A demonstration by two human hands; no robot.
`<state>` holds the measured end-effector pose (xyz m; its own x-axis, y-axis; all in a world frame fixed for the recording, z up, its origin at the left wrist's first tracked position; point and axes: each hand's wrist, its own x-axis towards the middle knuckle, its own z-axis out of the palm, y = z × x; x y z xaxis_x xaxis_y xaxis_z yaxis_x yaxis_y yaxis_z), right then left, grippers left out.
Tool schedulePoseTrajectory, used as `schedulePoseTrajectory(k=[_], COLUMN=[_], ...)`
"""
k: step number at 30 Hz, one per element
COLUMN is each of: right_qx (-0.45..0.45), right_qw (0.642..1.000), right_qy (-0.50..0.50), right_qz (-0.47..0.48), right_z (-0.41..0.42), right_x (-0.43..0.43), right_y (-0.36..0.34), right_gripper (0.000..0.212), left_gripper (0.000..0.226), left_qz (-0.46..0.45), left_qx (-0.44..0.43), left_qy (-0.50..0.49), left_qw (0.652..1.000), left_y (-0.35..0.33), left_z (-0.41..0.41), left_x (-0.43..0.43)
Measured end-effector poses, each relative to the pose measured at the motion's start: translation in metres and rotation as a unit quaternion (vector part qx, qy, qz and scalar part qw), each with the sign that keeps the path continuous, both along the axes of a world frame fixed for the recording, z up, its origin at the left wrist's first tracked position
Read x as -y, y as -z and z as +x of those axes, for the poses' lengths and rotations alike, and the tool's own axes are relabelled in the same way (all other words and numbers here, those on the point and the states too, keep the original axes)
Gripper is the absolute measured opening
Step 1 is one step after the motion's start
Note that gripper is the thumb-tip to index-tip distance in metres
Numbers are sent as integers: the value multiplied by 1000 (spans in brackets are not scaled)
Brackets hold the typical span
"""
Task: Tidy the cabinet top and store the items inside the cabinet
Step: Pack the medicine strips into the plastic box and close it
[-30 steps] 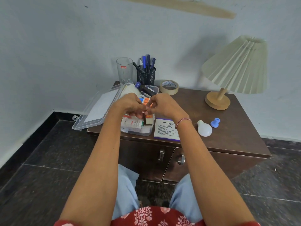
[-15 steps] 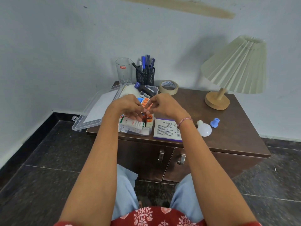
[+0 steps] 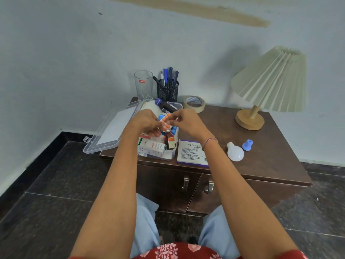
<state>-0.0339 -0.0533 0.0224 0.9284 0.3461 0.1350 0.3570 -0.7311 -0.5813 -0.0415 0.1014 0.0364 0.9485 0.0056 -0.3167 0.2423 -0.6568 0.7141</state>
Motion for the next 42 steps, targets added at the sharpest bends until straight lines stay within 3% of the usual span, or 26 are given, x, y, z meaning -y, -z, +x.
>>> schedulePoseTrajectory(k=[4, 7, 12, 24, 28, 36, 42], right_qx=[32, 45, 89, 114, 116, 166, 159], right_qw=[993, 992, 980, 972, 972, 980, 979], right_qy=[100, 119, 142, 159, 152, 96, -53], right_qz=[55, 12, -109, -129, -138, -54, -117], right_z=[24, 39, 51, 66, 65, 57, 64], right_x=[4, -5, -21, -25, -26, -55, -125], right_y=[-6, 0, 22, 30, 28, 5, -13], right_gripper=[26, 31, 34, 33, 30, 31, 33], left_gripper=[19, 24, 30, 30, 33, 33, 21], left_qz=[40, 80, 133, 190, 169, 144, 201], left_qx=[202, 270, 249, 227, 230, 317, 197], left_qy=[-118, -132, -77, -45, -40, -180, -260], left_qw=[971, 951, 956, 954, 958, 920, 924], left_y=[0, 1, 18, 24, 26, 9, 16], left_z=[21, 36, 54, 59, 53, 31, 8], left_x=[8, 20, 27, 11, 6, -34, -95])
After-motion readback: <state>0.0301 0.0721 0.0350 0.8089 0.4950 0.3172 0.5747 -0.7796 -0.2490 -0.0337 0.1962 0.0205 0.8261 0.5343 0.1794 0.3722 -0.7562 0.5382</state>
